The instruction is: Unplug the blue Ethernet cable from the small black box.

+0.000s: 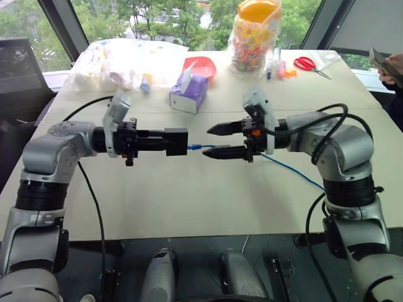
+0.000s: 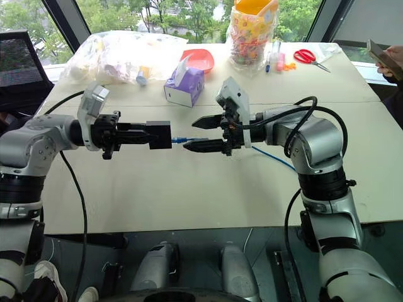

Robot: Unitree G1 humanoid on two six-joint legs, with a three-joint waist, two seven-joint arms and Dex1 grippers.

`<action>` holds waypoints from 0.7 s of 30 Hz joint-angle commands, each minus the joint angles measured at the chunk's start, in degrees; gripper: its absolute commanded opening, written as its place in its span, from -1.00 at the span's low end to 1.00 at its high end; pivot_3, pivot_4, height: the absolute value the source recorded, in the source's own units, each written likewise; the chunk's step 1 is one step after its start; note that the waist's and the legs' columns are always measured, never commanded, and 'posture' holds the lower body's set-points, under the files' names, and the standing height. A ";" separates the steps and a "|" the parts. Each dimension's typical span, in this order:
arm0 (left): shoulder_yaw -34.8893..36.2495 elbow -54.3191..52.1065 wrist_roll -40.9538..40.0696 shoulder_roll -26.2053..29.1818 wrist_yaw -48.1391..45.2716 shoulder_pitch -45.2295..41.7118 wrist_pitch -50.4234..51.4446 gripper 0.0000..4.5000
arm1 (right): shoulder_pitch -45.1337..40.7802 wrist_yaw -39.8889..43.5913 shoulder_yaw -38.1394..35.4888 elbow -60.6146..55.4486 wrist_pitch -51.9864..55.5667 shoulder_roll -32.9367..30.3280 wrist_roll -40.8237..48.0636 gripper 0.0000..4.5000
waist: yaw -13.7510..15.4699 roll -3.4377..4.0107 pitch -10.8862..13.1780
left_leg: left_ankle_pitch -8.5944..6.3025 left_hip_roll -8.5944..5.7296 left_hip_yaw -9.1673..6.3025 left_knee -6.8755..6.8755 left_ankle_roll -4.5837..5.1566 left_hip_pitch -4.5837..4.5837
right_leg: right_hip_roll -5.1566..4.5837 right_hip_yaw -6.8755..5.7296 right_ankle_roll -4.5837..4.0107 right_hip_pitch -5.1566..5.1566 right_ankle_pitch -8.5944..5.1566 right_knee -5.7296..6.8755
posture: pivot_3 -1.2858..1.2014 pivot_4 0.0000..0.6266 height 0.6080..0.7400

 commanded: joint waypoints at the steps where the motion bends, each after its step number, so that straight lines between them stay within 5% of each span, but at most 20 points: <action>1: 1.54 -2.35 -1.88 0.35 -0.66 -1.48 0.54 -0.80 | -2.27 -1.32 -0.29 0.68 0.29 0.26 1.72 0.18 | 0.03 0.00 0.00 | 0.00 0.00 0.00 -0.01 0.01 -0.01 | 0.00 0.00 0.00 0.00 0.00 0.00 | 0.03 -0.52 0.92; 21: 1.26 -4.27 -2.86 0.51 -0.88 -1.51 1.22 -0.80 | -2.55 -1.50 3.71 1.80 -0.21 0.04 4.26 0.18 | 0.00 0.00 0.00 | -0.01 0.00 -0.01 -0.04 0.01 -0.05 | 0.02 -0.01 0.01 -0.07 0.00 0.01 | 0.03 -0.52 0.92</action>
